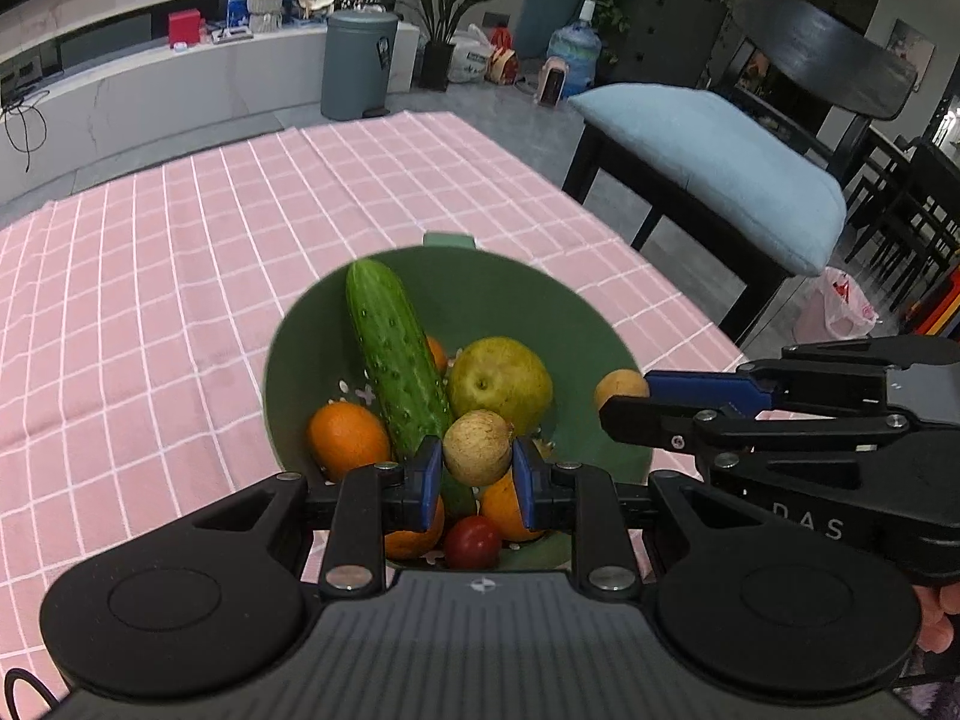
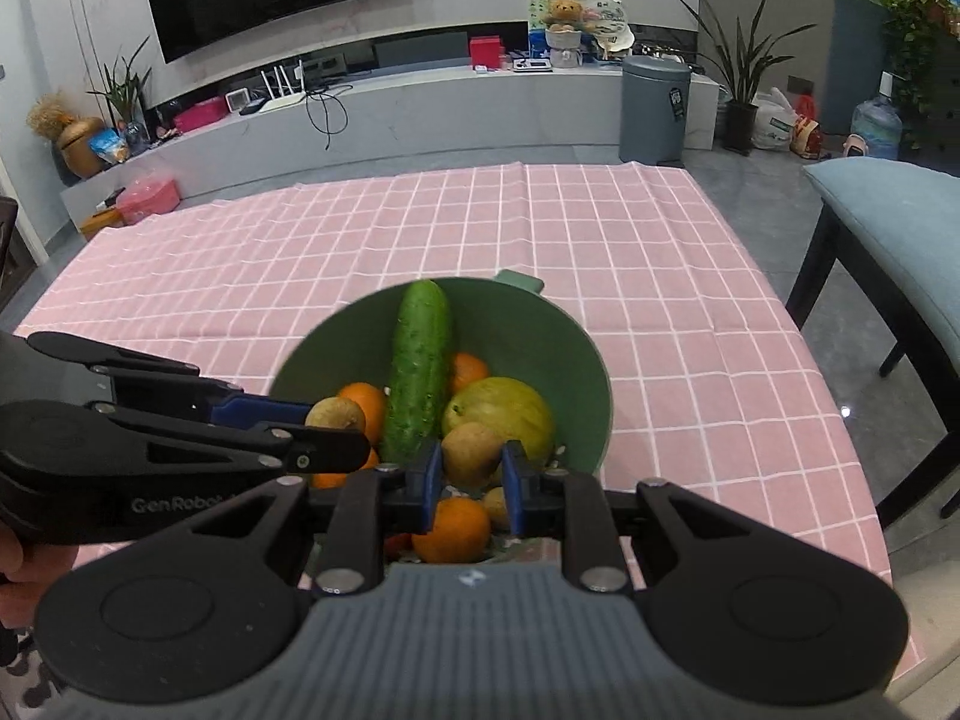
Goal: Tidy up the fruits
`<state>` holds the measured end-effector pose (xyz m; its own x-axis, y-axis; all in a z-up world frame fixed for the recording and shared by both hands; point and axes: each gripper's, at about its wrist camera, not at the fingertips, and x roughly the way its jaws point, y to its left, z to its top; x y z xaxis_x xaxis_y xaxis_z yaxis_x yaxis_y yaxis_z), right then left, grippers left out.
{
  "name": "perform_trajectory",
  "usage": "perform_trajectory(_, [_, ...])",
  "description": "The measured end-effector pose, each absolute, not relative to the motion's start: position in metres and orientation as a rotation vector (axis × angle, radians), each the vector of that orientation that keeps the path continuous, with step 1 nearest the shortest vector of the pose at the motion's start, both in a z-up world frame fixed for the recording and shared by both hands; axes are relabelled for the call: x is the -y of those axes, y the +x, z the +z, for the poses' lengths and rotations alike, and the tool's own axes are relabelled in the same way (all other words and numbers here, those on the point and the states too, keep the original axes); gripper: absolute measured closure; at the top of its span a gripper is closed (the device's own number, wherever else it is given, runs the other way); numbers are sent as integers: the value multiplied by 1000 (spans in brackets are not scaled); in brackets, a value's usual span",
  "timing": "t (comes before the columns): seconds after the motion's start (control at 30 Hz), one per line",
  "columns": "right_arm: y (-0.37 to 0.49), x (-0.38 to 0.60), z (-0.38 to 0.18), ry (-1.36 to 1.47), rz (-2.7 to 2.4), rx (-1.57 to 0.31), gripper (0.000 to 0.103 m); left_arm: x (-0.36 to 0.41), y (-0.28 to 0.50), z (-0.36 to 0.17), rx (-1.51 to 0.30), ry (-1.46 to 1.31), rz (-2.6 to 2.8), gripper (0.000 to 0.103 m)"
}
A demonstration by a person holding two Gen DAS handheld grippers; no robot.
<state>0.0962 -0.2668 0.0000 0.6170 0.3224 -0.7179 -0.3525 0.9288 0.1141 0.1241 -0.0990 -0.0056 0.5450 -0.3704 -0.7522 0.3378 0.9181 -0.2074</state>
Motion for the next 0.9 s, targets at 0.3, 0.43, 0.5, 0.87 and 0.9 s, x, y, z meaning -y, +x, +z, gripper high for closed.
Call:
perform_trajectory(0.3, [109, 262, -15, -107, 366, -823, 86, 102, 137, -21, -934, -45, -418, 76])
perform_trajectory(0.43, [116, 260, -22, -123, 356, -833, 86, 103, 143, -26, -943, -44, -419, 76])
perform_trajectory(0.5, [120, 260, -24, -128, 355, -839, 86, 103, 146, -29, -951, -46, -416, 75])
perform_trajectory(0.87, [131, 249, -40, -195, 339, -878, 86, 105, 158, -41, -975, -36, -422, 75])
perform_trajectory(0.9, [132, 250, -41, -195, 338, -881, 86, 105, 158, -41, -975, -26, -420, 73])
